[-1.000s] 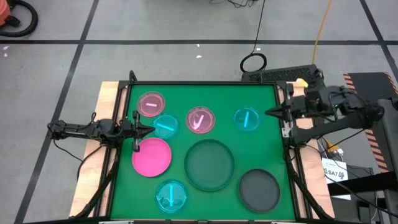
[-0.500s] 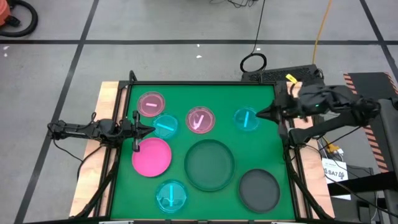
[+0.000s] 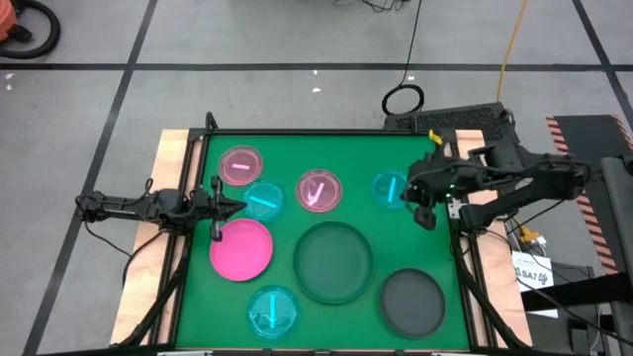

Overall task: Stack plastic plates
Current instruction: Stack the black plate on top of the green plate

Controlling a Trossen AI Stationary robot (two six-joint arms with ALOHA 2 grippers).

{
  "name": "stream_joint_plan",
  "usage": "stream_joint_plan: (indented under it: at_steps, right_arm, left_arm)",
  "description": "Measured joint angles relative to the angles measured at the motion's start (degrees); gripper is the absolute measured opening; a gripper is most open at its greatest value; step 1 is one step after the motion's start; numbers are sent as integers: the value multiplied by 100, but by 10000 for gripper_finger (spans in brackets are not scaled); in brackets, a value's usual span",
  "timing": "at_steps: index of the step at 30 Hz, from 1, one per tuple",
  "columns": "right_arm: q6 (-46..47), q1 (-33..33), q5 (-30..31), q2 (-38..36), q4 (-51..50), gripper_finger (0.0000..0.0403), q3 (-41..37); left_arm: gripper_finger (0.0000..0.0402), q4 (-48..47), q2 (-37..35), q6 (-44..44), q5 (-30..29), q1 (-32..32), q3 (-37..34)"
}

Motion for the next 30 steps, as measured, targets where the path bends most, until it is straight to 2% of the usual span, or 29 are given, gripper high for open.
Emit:
stream_joint_plan:
  at_steps: [8, 18, 20, 23, 30]
  right_arm:
    - [-16, 0, 17, 273, -257, 0, -25]
    - [61, 1, 2, 338, -215, 0, -662]
    - [75, 2, 2, 338, -210, 0, -778]
    - [34, 1, 2, 334, -209, 0, -975]
    - [-317, 1, 0, 334, -119, 0, -1525]
  left_arm:
    - [17, 18, 2, -209, 0, -2, 0]
    - [17, -123, 4, -1016, -2, 0, 189]
    - [17, -237, 2, -1095, -2, 0, 431]
    - [17, -906, 46, -1098, -24, -2, 1037]
    - [17, -2939, 944, -1091, -225, -1, 3027]
